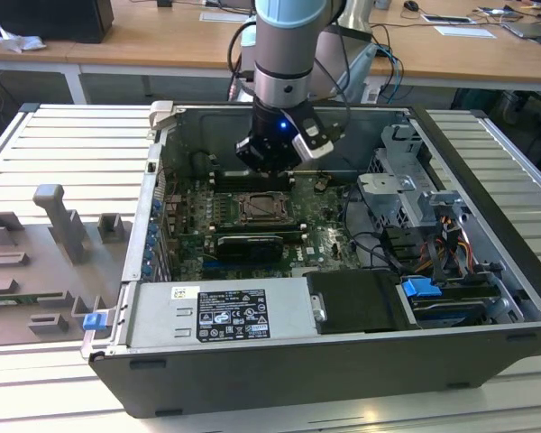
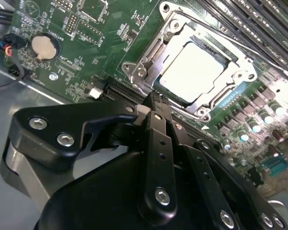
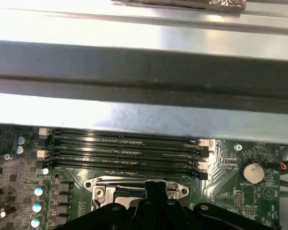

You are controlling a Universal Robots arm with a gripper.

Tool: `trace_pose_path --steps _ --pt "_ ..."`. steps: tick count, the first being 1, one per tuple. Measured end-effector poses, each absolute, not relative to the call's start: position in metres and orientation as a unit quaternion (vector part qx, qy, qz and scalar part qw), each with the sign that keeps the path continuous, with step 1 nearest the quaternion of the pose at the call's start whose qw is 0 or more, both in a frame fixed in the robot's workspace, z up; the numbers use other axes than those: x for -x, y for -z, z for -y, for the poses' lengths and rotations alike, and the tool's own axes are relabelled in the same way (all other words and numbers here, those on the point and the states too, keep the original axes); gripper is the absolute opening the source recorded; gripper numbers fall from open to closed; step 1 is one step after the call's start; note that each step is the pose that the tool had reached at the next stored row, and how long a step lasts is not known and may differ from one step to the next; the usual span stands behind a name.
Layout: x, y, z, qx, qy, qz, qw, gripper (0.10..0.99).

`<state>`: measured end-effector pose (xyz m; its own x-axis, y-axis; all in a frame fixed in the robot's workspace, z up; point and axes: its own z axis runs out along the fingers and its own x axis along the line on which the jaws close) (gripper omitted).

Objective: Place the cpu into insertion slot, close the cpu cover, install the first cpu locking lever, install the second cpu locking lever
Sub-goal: 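Install the second cpu locking lever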

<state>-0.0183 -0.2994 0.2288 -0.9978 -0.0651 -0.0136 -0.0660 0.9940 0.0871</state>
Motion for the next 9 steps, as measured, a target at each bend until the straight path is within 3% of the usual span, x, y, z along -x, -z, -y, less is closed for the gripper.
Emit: trace_pose_path --steps 9 --pt "0.018 -0.246 0.306 0.033 -0.044 -0.998 0.005 0.106"
